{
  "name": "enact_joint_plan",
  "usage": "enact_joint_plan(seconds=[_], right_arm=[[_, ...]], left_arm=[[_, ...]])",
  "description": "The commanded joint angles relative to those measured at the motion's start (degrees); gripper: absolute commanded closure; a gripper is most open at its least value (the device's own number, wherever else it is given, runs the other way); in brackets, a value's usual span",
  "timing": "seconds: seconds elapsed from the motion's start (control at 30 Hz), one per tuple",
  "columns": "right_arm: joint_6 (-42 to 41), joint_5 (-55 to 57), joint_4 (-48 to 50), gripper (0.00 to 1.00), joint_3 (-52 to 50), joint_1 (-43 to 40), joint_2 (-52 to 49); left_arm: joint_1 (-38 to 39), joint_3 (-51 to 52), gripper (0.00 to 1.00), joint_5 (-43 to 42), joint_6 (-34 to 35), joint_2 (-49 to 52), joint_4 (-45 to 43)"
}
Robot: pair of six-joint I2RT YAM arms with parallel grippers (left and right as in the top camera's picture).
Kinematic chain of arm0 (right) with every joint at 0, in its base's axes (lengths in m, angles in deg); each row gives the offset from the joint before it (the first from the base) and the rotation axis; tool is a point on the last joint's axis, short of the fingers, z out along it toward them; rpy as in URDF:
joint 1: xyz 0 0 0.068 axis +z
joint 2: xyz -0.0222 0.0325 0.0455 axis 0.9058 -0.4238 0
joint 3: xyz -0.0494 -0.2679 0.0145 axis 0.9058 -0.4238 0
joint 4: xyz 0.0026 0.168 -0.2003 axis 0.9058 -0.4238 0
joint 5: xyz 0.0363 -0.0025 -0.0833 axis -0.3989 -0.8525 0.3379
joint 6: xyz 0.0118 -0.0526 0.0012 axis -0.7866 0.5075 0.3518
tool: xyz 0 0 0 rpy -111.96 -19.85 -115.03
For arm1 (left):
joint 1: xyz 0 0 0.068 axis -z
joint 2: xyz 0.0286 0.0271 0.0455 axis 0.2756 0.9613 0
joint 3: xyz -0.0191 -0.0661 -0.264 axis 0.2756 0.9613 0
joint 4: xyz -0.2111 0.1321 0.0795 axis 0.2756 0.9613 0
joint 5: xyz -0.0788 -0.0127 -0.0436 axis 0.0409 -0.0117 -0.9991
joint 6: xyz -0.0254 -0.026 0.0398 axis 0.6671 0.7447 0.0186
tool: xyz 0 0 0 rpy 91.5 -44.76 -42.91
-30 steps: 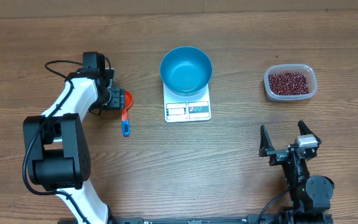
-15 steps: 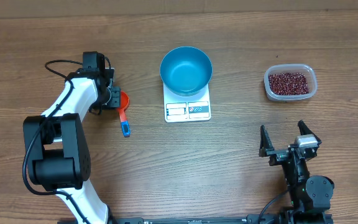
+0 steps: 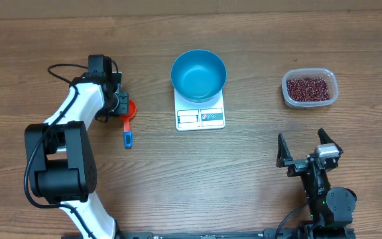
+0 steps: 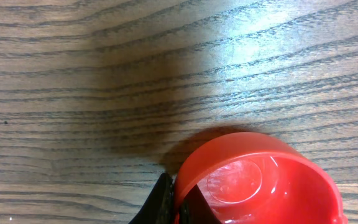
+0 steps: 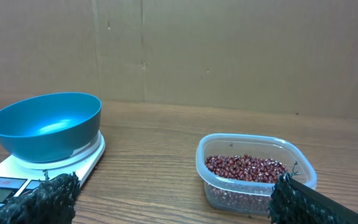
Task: Scoop item into bowl and weigh 150g on scale
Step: 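Lower the left gripper and close it on the red scoop's rim, then lift the red scoop with the left gripper toward the blue bowl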
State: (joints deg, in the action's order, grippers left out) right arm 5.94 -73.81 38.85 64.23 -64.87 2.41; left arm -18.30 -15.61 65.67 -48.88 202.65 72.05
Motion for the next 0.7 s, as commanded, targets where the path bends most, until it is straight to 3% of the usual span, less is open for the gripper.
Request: enact_joint_plan(seconds=[0.0, 0.17, 0.67], right_arm=[[0.24, -0.04, 0.15, 0.0, -0.57, 0.26, 0.57], [0.24, -0.04, 0.15, 0.0, -0.57, 0.26, 0.57], [0.24, -0.04, 0.15, 0.0, -0.57, 0.26, 0.57]], left_arm=[[-0.31, 0.35, 0.96, -0.11, 0.17, 0.55, -0.02], [-0.31, -0.83, 0.96, -0.7, 0.17, 0.0, 2.14], [0.26, -9.64, 0.96, -17.18, 4.68, -8.81, 10.95]])
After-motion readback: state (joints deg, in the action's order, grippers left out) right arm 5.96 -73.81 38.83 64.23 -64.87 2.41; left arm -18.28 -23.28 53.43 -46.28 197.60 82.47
